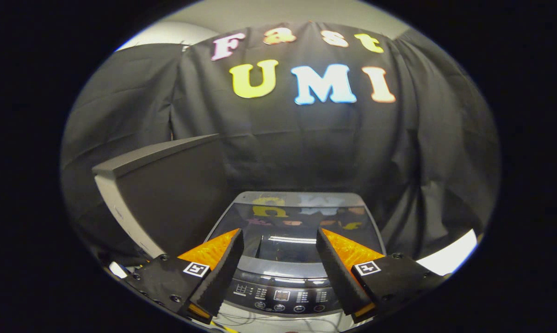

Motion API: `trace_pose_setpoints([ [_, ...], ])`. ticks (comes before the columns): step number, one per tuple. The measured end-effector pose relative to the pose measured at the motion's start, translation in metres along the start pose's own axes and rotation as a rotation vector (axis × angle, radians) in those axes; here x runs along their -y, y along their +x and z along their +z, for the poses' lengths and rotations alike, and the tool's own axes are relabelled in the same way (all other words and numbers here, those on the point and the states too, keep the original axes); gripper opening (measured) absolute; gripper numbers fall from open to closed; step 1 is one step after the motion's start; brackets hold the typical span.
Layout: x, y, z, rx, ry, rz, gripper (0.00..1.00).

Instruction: Put the clothes into the washing machine and then close the washing machine lid.

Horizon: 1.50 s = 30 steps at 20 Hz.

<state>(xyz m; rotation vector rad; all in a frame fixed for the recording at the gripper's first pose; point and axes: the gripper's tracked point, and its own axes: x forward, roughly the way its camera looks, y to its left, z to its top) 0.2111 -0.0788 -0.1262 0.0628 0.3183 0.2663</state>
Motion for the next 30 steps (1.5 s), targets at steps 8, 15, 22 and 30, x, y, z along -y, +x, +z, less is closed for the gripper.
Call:
trace_pose_setpoints([
  [8,-0.035,-0.132,-0.029,0.089,0.012,-0.030,1.00],
  [15,-0.068,-0.255,-0.040,0.183,0.062,-0.083,1.00],
  [22,-0.061,-0.302,-0.061,0.205,0.102,-0.212,1.00],
  [30,-0.071,-0.305,-0.069,0.208,0.118,-0.229,0.99],
])
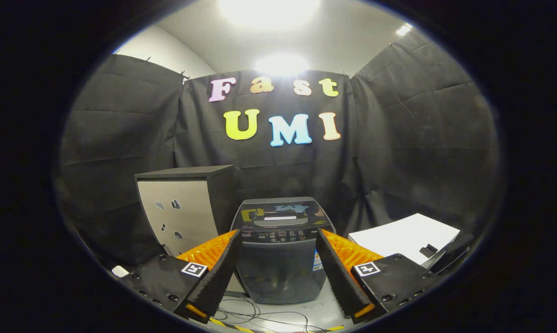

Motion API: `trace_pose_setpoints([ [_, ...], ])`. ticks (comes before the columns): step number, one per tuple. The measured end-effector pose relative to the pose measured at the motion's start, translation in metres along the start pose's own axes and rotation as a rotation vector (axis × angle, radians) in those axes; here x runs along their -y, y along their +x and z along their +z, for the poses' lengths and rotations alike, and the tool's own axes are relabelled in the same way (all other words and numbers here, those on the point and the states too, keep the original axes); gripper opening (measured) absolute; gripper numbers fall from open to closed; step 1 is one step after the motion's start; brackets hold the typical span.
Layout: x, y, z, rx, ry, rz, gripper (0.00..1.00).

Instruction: Put the clothes into the washing machine and then close the washing machine lid.

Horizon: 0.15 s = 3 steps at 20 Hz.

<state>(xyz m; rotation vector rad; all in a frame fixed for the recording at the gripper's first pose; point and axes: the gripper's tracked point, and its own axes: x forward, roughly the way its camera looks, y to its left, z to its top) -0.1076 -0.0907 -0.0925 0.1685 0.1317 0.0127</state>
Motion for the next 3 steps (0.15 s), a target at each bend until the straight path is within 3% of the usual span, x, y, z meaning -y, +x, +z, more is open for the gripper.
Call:
trace_pose_setpoints([
  [3,-0.0026,0.0016,-0.0019,-0.003,-0.005,0.004,0.99],
])
